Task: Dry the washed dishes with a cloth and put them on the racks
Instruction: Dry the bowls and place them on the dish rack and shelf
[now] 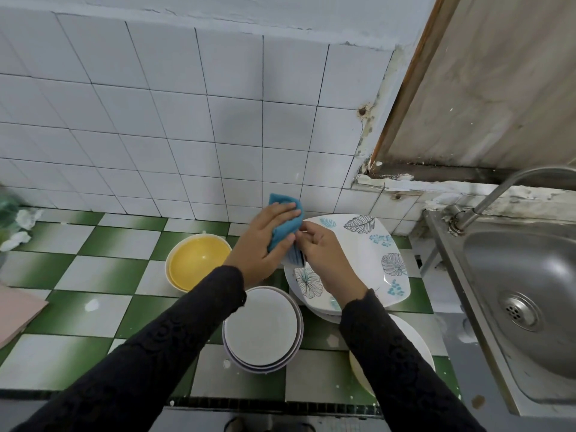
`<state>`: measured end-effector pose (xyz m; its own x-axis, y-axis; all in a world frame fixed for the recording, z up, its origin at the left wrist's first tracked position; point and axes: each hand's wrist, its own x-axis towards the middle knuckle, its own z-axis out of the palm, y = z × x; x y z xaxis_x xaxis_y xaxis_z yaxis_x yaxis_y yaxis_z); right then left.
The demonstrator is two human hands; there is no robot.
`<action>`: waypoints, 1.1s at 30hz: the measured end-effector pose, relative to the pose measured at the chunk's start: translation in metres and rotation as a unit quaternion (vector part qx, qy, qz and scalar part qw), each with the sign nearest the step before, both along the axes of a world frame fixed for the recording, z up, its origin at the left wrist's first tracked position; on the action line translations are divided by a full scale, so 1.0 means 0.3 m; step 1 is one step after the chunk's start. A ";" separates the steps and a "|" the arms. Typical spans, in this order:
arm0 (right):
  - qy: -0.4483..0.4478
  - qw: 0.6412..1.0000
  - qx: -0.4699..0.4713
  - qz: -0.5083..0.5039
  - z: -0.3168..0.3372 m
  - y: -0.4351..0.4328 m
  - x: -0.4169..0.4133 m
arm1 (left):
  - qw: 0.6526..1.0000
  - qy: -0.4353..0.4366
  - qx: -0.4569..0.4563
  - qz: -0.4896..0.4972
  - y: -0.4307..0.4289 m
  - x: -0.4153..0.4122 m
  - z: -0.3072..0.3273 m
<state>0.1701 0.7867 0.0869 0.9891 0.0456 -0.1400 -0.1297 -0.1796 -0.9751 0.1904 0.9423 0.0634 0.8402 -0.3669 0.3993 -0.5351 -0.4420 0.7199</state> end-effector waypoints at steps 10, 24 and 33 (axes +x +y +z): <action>0.191 0.870 0.437 -0.124 -0.013 0.000 0.028 | 0.980 -0.168 0.101 0.023 -0.041 -0.051 -0.039; 0.141 0.943 0.288 -0.092 0.006 0.004 0.013 | 0.991 0.072 -0.051 0.099 -0.057 -0.014 -0.005; 0.159 0.860 0.434 -0.214 -0.009 -0.020 0.003 | 0.970 0.149 -0.152 0.118 -0.048 -0.040 -0.014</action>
<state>0.1710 0.7807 0.0843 0.8591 -0.0897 -0.5039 -0.2875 0.7299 -0.6202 0.1784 0.9281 0.0591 0.9813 -0.0542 0.1849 -0.1927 -0.2688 0.9437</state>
